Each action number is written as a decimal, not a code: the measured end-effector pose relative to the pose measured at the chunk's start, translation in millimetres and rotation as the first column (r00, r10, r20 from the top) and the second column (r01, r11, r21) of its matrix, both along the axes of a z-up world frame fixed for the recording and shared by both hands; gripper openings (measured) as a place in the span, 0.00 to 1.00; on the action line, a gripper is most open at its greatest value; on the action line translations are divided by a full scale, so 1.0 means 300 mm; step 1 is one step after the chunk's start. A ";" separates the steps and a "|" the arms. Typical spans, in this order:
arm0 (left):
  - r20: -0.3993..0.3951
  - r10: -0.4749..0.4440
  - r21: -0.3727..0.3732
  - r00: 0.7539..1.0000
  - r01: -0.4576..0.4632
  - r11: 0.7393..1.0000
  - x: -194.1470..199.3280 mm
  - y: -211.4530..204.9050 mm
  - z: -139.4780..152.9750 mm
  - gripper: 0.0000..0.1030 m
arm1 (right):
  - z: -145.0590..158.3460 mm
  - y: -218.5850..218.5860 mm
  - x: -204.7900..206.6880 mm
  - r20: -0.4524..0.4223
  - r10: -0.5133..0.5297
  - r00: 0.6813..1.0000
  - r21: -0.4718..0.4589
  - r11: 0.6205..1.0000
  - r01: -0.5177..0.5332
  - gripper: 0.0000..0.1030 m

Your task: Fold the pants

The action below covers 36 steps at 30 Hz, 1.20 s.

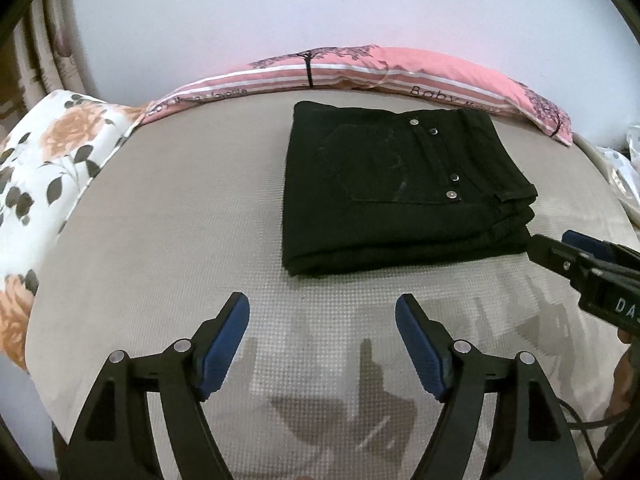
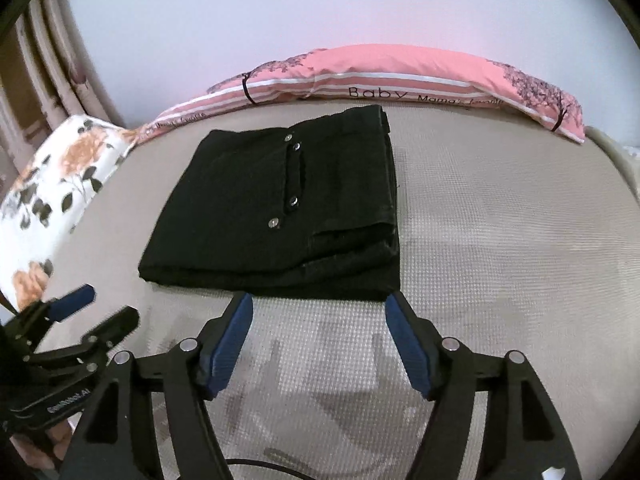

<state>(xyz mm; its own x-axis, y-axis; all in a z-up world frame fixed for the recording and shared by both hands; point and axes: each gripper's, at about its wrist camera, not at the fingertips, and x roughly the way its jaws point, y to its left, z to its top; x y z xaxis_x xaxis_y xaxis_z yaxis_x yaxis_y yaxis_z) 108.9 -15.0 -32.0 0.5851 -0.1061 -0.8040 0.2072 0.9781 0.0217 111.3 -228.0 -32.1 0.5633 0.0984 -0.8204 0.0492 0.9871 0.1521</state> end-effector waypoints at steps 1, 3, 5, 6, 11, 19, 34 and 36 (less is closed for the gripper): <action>0.003 0.008 -0.003 1.000 -0.008 1.000 -0.006 0.005 0.002 0.74 | 0.002 0.007 -0.005 0.002 0.003 1.000 -0.008 1.000 -0.003 0.65; 0.004 0.021 -0.007 1.000 -0.021 1.000 -0.013 0.015 0.003 0.75 | 0.002 0.022 -0.013 -0.001 0.008 1.000 -0.020 1.000 -0.009 0.67; 0.002 0.032 -0.007 1.000 -0.032 0.999 -0.019 0.021 0.001 0.75 | 0.004 0.033 -0.021 -0.005 0.008 1.000 -0.021 1.000 -0.008 0.69; 0.000 0.036 -0.004 0.999 -0.036 0.999 -0.021 0.022 -0.002 0.75 | 0.003 0.038 -0.024 -0.008 0.009 1.000 -0.018 1.000 -0.009 0.70; -0.017 0.049 -0.008 0.999 -0.050 0.999 -0.019 0.031 -0.013 0.75 | -0.004 0.057 -0.032 -0.022 0.005 1.000 -0.023 1.000 -0.005 0.70; -0.016 0.067 -0.015 0.998 -0.068 0.998 -0.022 0.042 -0.011 0.75 | -0.004 0.071 -0.033 -0.033 -0.003 0.999 -0.033 0.999 0.002 0.71; -0.022 0.069 -0.004 0.997 -0.069 0.998 -0.023 0.043 -0.020 0.75 | -0.017 0.097 -0.043 -0.055 0.002 0.998 -0.041 0.999 -0.004 0.72; -0.022 0.068 -0.005 0.997 -0.068 0.998 -0.022 0.043 -0.022 0.75 | -0.019 0.098 -0.045 -0.058 -0.002 0.998 -0.041 0.999 0.000 0.72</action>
